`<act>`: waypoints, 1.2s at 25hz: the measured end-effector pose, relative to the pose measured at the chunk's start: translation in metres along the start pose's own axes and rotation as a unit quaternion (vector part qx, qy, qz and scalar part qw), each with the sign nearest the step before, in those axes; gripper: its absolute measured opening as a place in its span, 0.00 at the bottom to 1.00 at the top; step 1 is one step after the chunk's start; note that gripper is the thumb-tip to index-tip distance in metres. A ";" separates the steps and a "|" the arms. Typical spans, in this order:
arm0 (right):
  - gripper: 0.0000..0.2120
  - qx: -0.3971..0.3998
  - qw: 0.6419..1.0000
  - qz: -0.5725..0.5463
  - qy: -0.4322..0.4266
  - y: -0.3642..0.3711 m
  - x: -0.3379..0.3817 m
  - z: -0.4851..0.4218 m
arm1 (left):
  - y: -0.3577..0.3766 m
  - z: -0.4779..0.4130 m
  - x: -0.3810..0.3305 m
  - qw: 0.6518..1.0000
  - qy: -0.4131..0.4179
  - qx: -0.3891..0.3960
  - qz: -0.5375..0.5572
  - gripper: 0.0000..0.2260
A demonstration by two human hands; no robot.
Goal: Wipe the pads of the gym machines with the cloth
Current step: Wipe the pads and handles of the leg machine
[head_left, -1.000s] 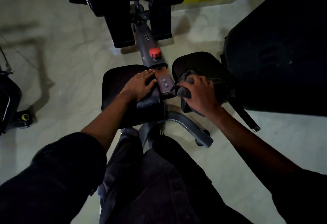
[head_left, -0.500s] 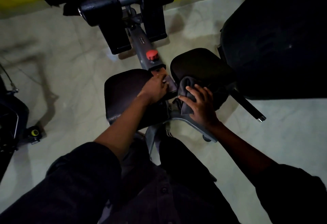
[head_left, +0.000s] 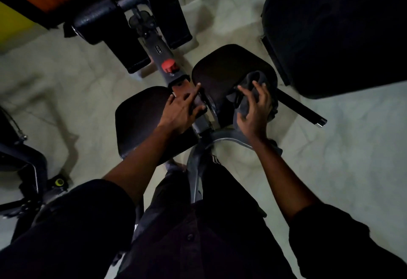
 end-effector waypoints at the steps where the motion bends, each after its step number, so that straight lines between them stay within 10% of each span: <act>1: 0.29 -0.016 1.000 -0.009 0.016 -0.005 -0.006 -0.006 | 0.000 0.001 -0.004 1.000 0.013 0.000 -0.020 0.30; 7: 0.27 -0.138 0.964 -0.118 0.196 0.007 -0.012 0.009 | -0.005 0.003 -0.005 0.999 -0.014 0.031 -0.015 0.28; 15: 0.21 -0.166 0.947 -0.146 0.234 -0.022 -0.030 -0.028 | -0.002 -0.002 -0.012 0.996 -0.054 0.042 0.059 0.35; 20: 0.27 0.015 0.992 0.089 0.092 -0.023 -0.008 -0.039 | 0.001 -0.004 -0.007 0.997 -0.061 0.024 0.044 0.42; 30: 0.26 0.320 0.899 0.300 -0.018 0.033 0.063 -0.137 | 0.004 -0.009 -0.001 0.996 -0.057 0.026 0.056 0.45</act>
Point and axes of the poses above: each hand's wrist, its own z-axis away from the middle knuckle, its own y-axis out of the palm, x = y × z, the point moved 7 cm from there along -z, towards the middle knuckle, and after that the axes turned 6 degrees about x, right-handed, at the moved point
